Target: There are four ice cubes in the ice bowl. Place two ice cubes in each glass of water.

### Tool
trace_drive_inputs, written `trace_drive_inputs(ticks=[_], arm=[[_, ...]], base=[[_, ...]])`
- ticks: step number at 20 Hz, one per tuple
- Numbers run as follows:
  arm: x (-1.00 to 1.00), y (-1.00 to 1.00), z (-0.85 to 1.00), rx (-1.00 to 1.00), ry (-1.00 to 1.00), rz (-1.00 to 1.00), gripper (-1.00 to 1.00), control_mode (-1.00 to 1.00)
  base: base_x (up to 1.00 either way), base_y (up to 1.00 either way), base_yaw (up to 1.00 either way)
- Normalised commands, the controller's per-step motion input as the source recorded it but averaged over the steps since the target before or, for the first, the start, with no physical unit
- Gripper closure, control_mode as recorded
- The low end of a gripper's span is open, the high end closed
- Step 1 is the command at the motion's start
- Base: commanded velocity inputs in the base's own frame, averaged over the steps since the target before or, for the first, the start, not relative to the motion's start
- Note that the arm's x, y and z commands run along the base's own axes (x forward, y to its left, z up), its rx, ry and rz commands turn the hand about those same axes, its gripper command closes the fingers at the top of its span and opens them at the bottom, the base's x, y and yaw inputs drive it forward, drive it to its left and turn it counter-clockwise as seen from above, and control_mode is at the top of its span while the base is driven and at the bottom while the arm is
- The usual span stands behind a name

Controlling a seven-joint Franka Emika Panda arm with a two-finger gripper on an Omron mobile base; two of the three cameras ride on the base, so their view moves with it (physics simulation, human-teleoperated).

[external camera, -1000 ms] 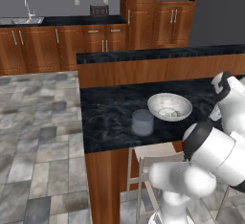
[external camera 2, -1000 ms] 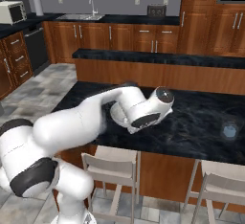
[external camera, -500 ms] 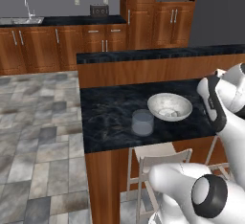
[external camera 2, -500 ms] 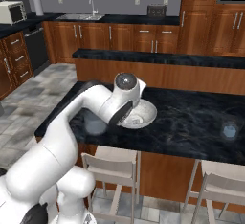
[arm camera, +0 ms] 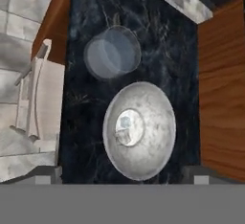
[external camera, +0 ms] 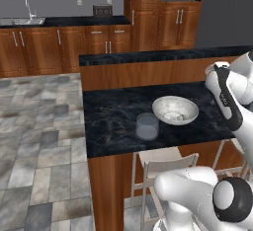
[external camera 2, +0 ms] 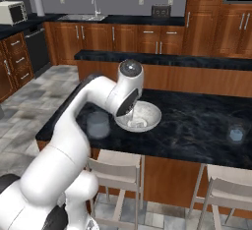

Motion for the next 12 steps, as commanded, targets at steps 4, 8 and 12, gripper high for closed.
trace_drive_inputs(ticks=[4,8,12], arm=[[0.71,0.0,-0.26,-0.2,0.29,0.38,-1.0,-1.0],[0.57,0.0,-0.36,-0.2,0.36,0.37,-1.0,-1.0],[0.01,0.0,-0.31,-0.06,0.15,0.3,-1.0,-1.0]], base=[[0.0,0.0,0.0],[0.0,0.0,0.0],[0.0,0.0,0.0]])
